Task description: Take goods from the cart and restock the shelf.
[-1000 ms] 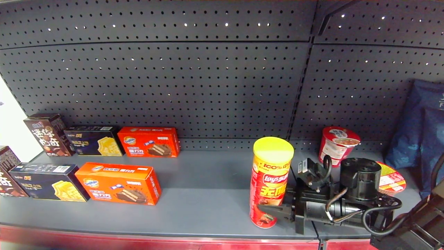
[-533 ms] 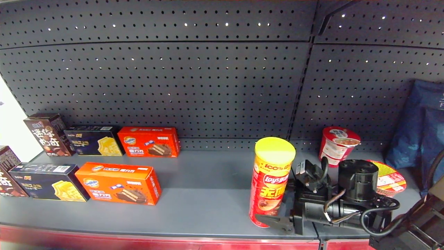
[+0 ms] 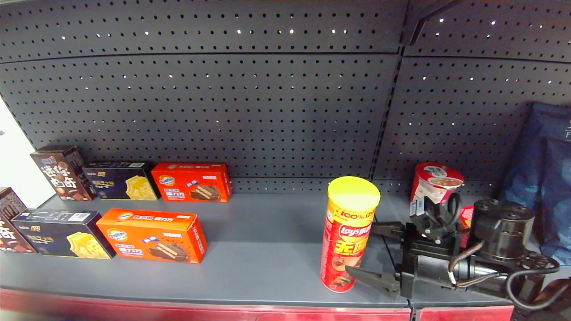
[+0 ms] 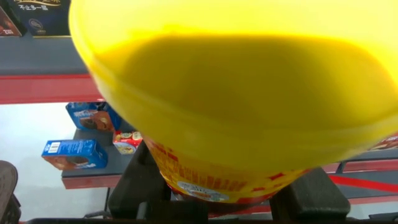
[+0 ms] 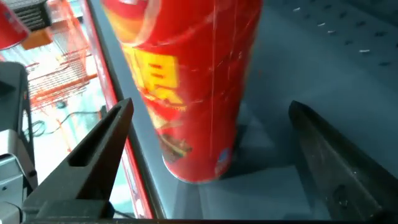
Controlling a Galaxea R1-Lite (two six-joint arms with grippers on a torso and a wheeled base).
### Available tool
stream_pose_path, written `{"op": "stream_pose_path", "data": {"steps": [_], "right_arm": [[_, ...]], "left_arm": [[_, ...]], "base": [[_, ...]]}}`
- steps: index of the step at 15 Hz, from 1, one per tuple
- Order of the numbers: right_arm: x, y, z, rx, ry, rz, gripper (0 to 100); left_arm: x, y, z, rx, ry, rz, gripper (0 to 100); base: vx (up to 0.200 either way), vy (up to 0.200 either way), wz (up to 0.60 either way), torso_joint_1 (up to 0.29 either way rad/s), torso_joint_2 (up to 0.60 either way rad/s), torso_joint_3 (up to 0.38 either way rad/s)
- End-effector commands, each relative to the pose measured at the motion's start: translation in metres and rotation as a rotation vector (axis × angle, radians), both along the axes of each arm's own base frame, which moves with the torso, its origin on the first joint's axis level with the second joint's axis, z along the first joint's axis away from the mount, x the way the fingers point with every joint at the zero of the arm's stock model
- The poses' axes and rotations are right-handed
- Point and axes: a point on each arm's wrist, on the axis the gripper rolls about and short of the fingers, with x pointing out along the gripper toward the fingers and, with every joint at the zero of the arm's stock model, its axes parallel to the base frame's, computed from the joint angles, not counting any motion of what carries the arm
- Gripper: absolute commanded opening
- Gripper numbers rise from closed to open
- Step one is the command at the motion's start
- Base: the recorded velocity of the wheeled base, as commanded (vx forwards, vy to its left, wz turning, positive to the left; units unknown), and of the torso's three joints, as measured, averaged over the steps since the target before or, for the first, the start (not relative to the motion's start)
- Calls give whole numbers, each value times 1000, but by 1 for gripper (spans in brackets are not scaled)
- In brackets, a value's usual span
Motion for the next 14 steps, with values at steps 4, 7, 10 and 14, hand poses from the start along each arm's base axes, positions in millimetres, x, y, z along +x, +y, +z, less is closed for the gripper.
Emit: {"op": "stream_pose_path", "data": {"steps": [4, 7, 10, 14], "right_arm": [[-50, -26, 27, 35, -73, -16, 100], [-81, -46, 54, 36, -97, -90, 100], [-119, -65, 83, 8, -68, -140, 100], [-173, -94, 87, 4, -47, -189, 100]], "left_arm": [[-1, 0, 3, -2, -10, -1, 0], [-6, 1, 20, -13, -73, -12, 0], [-12, 2, 47, -3, -136, -47, 0], [7, -2, 88, 31, -91, -284, 0]], "base": [[0, 0, 0, 0, 0, 0], [0, 0, 0, 0, 0, 0], [0, 0, 0, 0, 0, 0], [0, 0, 0, 0, 0, 0]]}}
